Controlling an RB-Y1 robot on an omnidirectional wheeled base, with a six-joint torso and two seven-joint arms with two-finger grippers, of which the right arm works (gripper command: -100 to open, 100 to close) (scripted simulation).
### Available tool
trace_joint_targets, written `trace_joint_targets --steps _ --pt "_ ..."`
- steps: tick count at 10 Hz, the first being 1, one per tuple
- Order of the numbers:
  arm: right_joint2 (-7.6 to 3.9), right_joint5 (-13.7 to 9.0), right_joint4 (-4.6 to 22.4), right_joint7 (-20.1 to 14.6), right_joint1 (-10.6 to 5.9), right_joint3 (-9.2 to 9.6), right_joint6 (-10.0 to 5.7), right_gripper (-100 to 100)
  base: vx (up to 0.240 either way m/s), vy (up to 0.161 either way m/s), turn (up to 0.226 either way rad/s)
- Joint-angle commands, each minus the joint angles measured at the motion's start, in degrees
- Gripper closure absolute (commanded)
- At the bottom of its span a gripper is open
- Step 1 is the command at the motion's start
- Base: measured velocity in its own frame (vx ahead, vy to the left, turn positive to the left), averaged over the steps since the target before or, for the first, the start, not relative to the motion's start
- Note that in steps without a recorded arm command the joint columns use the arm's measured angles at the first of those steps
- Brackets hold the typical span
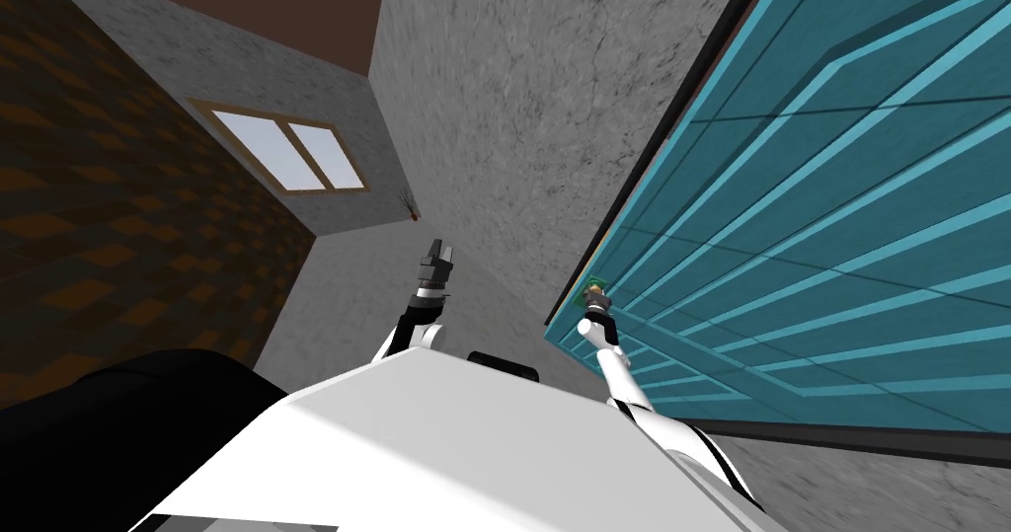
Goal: Pull the door open
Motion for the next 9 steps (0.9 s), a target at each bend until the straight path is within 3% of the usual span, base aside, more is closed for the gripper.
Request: trace_joint_targets --steps 1,9 --pt "-0.43 0.1 -0.4 -1.0 0.25 1.01 0.13 100 -0.136 -0.038 0.125" --pt "-2.7 0.6 -2.6 -6.2 1.59 6.38 0.84 100 -0.248 -0.062 0.132"
